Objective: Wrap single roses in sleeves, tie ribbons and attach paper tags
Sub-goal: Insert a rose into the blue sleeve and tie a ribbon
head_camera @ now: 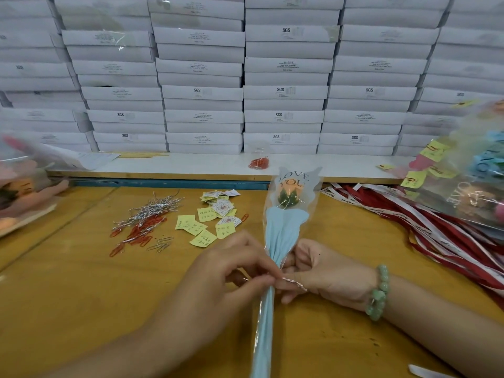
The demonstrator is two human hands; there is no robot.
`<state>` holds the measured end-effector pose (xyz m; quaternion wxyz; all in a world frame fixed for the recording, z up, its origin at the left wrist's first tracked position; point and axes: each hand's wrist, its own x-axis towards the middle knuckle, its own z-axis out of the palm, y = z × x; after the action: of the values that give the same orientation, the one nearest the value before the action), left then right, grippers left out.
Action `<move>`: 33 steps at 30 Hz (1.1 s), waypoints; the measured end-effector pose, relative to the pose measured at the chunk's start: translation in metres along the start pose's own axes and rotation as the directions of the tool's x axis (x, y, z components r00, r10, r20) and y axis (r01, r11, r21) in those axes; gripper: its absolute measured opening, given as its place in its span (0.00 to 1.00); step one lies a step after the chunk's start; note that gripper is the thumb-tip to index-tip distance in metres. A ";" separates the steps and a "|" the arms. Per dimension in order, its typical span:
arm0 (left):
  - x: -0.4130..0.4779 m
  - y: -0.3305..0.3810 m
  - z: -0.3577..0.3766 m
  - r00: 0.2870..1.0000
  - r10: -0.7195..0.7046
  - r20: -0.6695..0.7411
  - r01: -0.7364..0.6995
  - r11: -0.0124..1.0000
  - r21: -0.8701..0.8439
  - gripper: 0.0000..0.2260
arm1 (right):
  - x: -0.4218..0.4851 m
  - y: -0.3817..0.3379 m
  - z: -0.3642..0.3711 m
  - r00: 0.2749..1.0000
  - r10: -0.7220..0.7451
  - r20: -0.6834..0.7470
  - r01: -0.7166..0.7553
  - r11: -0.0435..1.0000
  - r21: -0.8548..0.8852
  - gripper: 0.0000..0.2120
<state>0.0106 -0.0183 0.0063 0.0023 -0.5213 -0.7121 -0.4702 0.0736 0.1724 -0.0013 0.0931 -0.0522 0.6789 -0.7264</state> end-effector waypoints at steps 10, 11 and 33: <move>-0.001 -0.008 0.002 0.998 -0.034 -0.050 0.030 0.996 -0.084 0.03 | 0.000 0.000 -0.002 1.000 0.007 0.008 -0.007 1.000 0.019 0.14; -0.001 -0.008 0.003 0.998 -0.036 -0.048 0.033 0.997 -0.073 0.04 | -0.001 0.000 -0.002 1.000 0.005 0.015 -0.006 0.999 0.033 0.14; 0.001 -0.013 -0.002 0.928 -0.372 0.005 0.330 0.817 -0.472 0.08 | 0.002 0.005 -0.008 0.995 -0.064 0.071 0.058 0.995 0.083 0.14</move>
<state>-0.0003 -0.0190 -0.0003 -0.1780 -0.3451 -0.6615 -0.6416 0.0704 0.1798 -0.0065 0.0977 -0.0960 0.6432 -0.7534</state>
